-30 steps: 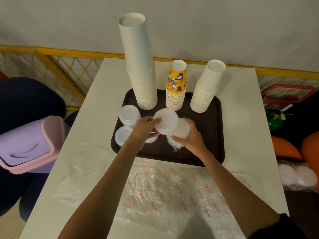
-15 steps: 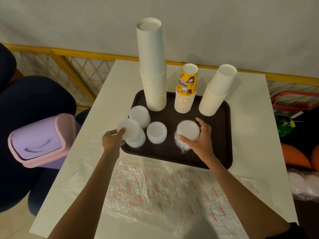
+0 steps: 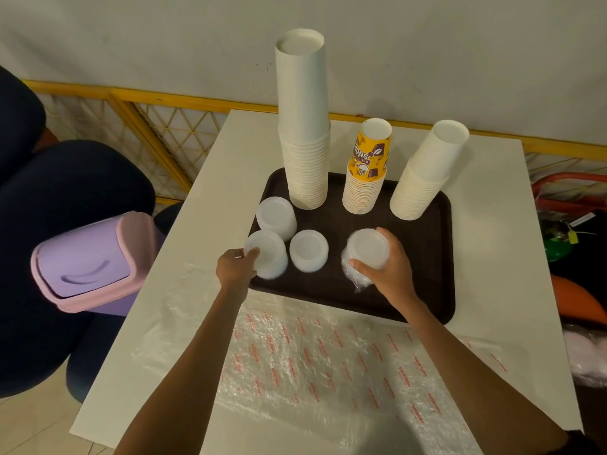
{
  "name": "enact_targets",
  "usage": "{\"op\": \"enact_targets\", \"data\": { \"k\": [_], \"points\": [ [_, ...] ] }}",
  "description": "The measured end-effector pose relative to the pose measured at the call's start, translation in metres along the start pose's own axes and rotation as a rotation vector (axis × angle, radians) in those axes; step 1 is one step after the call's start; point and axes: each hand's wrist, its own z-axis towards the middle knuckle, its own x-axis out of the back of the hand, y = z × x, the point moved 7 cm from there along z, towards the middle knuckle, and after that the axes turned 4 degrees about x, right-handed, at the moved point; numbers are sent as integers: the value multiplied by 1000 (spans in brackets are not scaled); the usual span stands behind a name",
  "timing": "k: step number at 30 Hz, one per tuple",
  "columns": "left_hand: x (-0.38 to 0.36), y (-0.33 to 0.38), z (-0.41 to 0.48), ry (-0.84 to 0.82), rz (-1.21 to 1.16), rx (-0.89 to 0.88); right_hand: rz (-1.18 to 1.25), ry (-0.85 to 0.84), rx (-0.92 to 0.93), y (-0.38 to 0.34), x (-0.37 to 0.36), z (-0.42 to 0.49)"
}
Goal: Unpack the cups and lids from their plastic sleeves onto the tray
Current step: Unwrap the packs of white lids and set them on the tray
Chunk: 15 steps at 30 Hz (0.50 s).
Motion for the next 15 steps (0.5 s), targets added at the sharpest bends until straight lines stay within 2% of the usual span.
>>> {"op": "enact_targets", "data": {
  "k": [8, 15],
  "points": [
    [3, 2, -3, 52, 164, -95, -2, 17, 2, 1, 0, 0],
    [-10, 19, -22, 110, 440, -375, 8, 14, 2, 1, 0, -1]
  ]
}}
